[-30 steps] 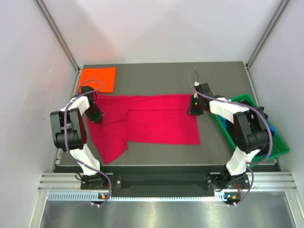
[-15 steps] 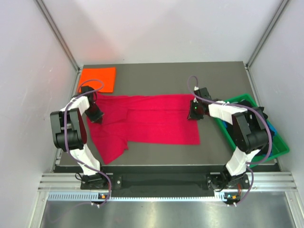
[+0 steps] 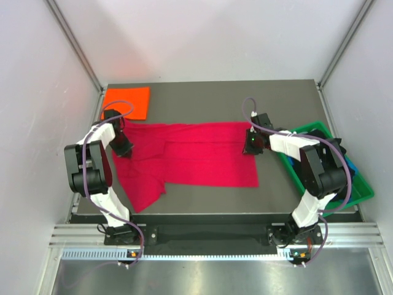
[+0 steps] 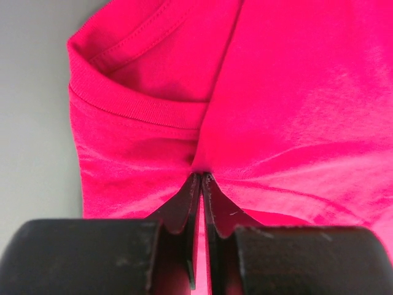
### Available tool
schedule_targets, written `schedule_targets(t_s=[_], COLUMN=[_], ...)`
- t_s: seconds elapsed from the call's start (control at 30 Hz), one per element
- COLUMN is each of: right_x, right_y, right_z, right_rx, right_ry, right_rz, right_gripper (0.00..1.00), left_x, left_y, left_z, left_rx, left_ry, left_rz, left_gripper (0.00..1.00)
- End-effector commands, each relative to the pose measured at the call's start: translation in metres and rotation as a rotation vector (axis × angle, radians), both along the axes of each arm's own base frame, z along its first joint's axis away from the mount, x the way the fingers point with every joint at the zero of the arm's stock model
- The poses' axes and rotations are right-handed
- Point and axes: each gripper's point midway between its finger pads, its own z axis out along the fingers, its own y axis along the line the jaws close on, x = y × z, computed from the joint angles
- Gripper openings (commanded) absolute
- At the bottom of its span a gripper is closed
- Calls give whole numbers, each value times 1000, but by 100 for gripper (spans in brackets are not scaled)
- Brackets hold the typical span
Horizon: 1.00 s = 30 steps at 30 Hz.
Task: Fold and stack the t-shirts
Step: Fold the tshirt
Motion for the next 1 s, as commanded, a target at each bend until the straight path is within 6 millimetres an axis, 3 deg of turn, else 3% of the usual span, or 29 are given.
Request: schedule_targets(t_s=[0.0, 0.2, 0.33, 0.4, 0.7, 0.97], right_x=[3, 3, 3, 3, 7, 11], right_y=[-7, -7, -7, -8, -12, -12], right_z=[-8, -8, -8, -8, -5, -4], right_rx=[-51, -51, -51, -53, -70, -73], right_ry=[-9, -10, -11, -9, -14, -15], right_rz=[-14, -12, -11, -16, -26, -24], right_gripper=[16, 16, 16, 16, 16, 16], left_x=[16, 15, 15, 13, 5, -6], left_y=[0, -3, -5, -6, 9, 2], left_z=[30, 27, 26, 27, 59, 64], left_rx=[7, 1, -6, -3, 100, 76], left_ry=[-89, -81, -80, -75, -67, -63], left_rz=[-10, -18, -21, -23, -29, -36], left_gripper=[11, 13, 1, 0, 0, 0])
